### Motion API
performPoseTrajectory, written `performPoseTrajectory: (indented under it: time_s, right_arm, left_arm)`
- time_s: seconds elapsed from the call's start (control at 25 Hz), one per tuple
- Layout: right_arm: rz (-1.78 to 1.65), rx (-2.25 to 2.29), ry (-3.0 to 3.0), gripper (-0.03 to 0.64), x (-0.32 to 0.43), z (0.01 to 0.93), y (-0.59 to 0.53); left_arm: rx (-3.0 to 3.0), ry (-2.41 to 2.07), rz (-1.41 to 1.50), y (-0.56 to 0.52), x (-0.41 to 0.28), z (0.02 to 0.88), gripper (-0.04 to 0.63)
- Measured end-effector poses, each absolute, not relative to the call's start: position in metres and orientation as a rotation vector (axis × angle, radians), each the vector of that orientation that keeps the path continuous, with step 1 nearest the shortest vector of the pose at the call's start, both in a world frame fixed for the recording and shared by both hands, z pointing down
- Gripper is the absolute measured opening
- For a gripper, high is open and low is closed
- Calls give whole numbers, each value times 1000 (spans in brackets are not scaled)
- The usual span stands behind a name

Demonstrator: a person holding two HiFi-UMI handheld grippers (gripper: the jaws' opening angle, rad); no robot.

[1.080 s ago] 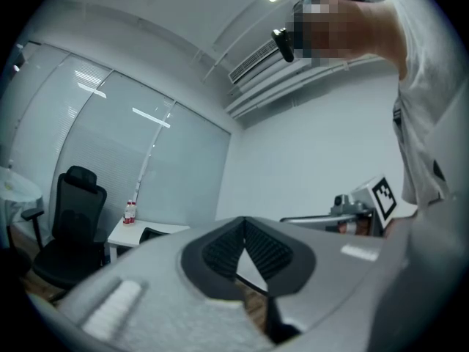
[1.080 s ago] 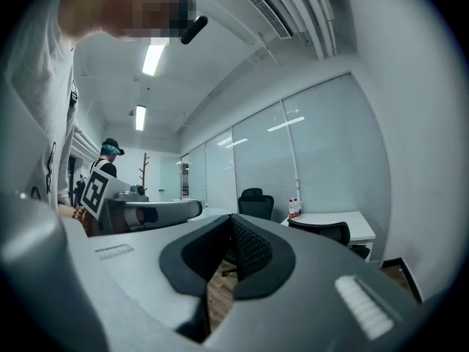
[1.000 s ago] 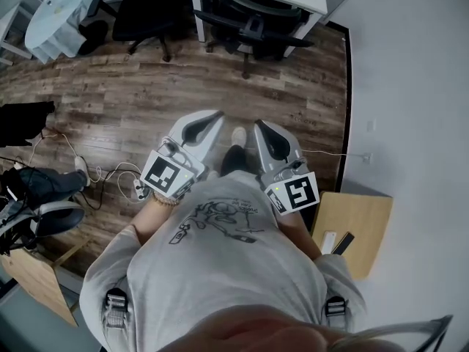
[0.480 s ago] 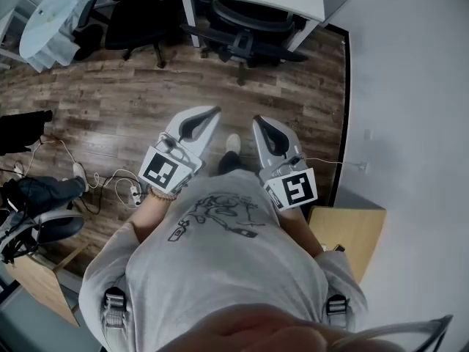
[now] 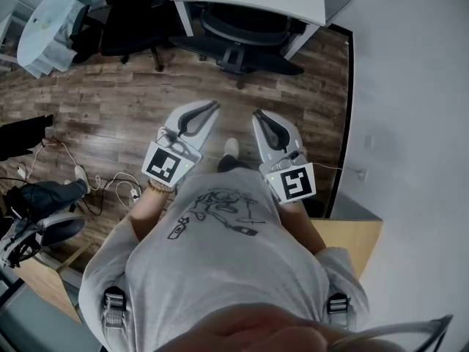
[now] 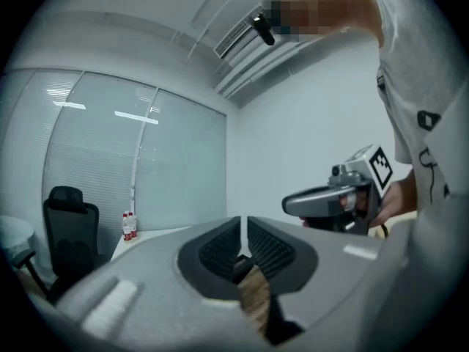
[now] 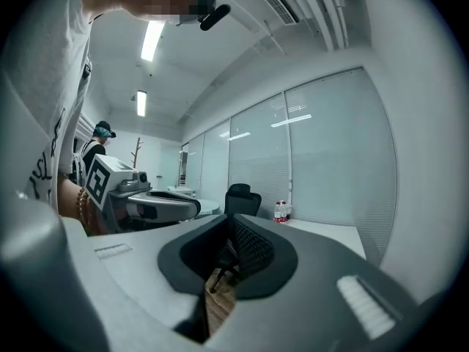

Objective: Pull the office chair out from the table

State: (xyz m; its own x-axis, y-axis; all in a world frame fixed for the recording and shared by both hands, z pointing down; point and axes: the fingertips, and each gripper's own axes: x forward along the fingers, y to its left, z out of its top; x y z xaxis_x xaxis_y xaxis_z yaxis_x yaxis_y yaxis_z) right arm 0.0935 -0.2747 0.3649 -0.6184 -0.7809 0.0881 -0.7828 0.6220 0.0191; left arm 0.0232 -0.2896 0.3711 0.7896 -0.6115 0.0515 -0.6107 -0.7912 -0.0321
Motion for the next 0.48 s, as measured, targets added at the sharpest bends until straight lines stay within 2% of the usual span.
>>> performPoseTrajectory:
  time_s: [0.2, 0.48]
  right_arm:
    - [8, 1286, -2723, 34, 105, 379, -309]
    - [-7, 1194, -2643, 48, 117, 412, -347]
  left_arm:
    - [-2896, 1013, -204, -324, 37, 390, 41]
    - [-2657, 916, -513, -369, 47, 427, 54]
